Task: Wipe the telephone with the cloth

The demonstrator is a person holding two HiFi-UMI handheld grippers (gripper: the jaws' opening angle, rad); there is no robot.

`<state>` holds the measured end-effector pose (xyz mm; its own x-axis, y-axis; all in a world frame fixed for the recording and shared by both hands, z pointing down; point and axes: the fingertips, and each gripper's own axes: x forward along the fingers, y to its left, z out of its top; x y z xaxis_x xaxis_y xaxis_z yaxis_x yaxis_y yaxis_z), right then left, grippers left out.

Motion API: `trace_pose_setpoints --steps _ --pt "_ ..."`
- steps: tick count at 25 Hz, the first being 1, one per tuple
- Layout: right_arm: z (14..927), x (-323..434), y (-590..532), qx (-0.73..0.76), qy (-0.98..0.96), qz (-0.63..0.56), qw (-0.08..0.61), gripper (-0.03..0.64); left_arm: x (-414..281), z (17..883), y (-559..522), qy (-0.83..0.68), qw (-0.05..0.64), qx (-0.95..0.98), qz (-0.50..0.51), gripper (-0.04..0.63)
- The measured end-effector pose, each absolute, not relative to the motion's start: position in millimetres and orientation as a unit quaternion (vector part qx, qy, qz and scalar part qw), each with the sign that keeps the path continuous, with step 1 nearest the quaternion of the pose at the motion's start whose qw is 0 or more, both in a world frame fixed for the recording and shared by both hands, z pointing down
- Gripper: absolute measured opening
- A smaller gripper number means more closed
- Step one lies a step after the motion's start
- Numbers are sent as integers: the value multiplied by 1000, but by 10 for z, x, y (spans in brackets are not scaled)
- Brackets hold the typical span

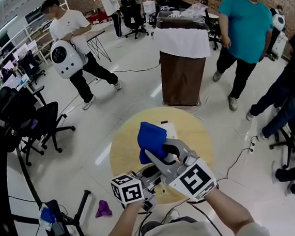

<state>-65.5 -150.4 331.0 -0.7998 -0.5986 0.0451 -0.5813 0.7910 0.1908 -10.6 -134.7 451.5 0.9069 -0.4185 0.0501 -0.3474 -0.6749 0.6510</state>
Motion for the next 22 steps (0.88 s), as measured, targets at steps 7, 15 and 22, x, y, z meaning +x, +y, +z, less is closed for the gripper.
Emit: trace_pose_setpoints --steps 7,15,22 --pt "3646 -869 -1347 276 -952 -72 109 64 -152 4513 -1370 -216 329 918 -45 81" --pt "3664 -879 -1445 282 -948 -89 116 64 -133 4543 -1268 -212 321 922 -33 81" --pt "3545 -896 -1618 290 -946 -97 108 64 -203 4542 -1229 -213 319 923 -33 81"
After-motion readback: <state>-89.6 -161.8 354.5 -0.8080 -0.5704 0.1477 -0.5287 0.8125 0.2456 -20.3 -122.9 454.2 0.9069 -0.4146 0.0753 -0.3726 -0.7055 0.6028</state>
